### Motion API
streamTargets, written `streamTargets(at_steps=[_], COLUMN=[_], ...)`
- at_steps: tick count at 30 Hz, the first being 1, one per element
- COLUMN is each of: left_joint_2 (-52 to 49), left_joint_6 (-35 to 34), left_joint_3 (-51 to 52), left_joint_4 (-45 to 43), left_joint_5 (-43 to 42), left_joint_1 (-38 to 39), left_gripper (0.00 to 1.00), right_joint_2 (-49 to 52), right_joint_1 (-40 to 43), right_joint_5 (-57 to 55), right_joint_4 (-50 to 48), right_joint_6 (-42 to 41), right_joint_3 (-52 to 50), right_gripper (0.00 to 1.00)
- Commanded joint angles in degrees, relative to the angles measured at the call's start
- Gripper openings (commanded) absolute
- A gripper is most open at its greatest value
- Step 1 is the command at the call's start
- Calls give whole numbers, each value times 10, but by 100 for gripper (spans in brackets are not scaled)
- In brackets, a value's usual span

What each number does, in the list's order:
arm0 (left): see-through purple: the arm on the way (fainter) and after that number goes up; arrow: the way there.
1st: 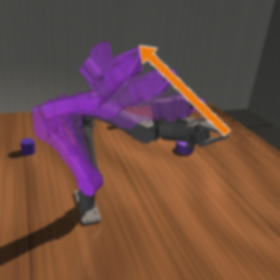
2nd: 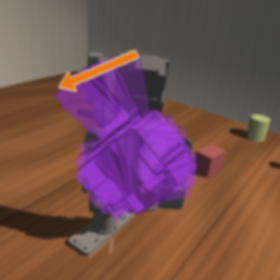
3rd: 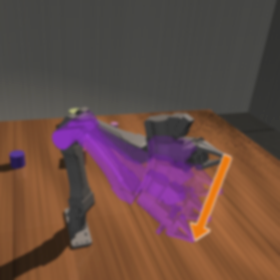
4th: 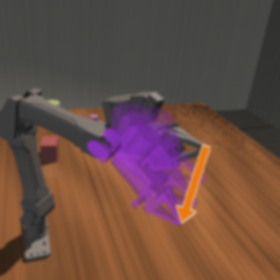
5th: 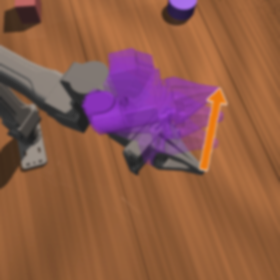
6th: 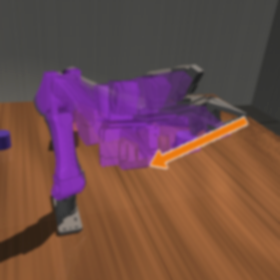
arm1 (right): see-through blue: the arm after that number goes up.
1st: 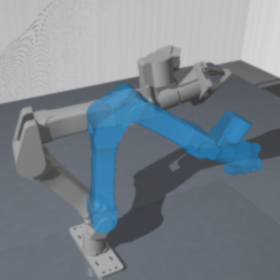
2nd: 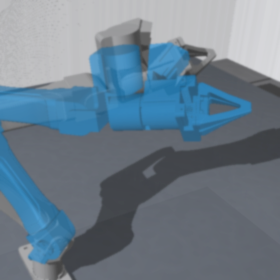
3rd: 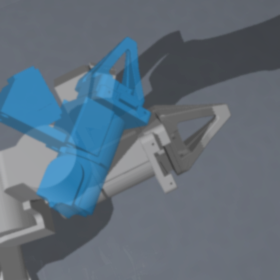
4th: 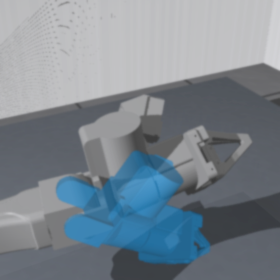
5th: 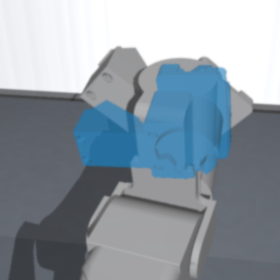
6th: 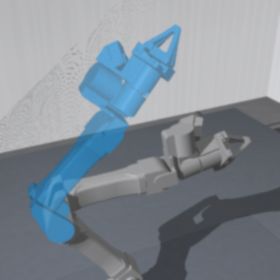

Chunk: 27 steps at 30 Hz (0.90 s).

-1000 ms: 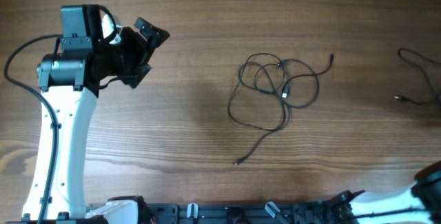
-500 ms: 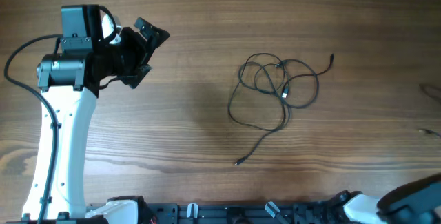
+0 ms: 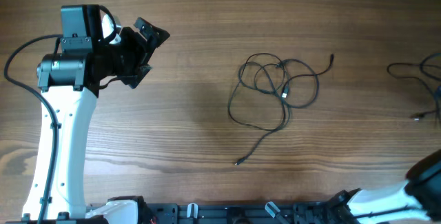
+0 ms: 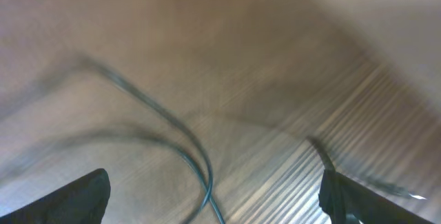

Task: Untangle cables

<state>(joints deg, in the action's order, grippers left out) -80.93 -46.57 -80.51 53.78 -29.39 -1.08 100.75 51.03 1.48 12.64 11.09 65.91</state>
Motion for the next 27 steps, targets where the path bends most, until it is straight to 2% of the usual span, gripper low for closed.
streamTargets(at_steps=[1, 2, 5, 8, 11, 13, 14, 16, 18, 20, 21, 22, 23, 25, 27], left_joint_2=[1, 1, 1, 1, 1, 1, 1, 1, 1, 1, 1, 1, 1, 1, 1], left_joint_6=[12, 12, 12, 12, 12, 12, 12, 12, 12, 12, 12, 12, 12, 12, 12], left_joint_3=[-1, -1, -1, -1, -1, -1, -1, -1, -1, -1, -1, -1, -1, -1, -1], left_joint_4=[-1, -1, -1, -1, -1, -1, -1, -1, -1, -1, -1, -1, -1, -1, -1], left_joint_5=[6, 6, 6, 6, 6, 6, 6, 6, 6, 6, 6, 6, 6, 6, 6], left_joint_1=[-2, -2, -2, -2, -2, -2, -2, -2, -2, -2, -2, -2, -2, -2, -2], left_gripper=[100, 100, 100, 100, 100, 100, 100, 100, 100, 100, 100, 100, 100, 100, 100], right_joint_2=[-115, -149, -158, -158, -153, -138, -127, -95, -58, -25, -11, 10, 17, 43, 75], right_joint_1=[-21, -43, -99, -175, -279, -379, -429, -531, -603, -654, -672, -688, -691, -701, -713], right_joint_5=[12, 43, 74, 151, 292, 376, 404, 389, 312, 192, 159, 184, 197, 215, 233], right_joint_4=[-34, -35, -28, 46, 104, 133, 136, 135, 114, 77, 63, 44, 39, 26, 11], right_joint_6=[-22, -22, -22, -23, -58, -98, -88, -5, 3, -84, -150, -236, -263, -341, -367], right_joint_3=[6, 6, 6, 5, -3, -12, -20, -33, -33, -33, -33, -33, -33, -33, -33], right_gripper=[100, 100, 100, 100, 100, 100, 100, 99, 91, 91, 86, 73, 68, 50, 48])
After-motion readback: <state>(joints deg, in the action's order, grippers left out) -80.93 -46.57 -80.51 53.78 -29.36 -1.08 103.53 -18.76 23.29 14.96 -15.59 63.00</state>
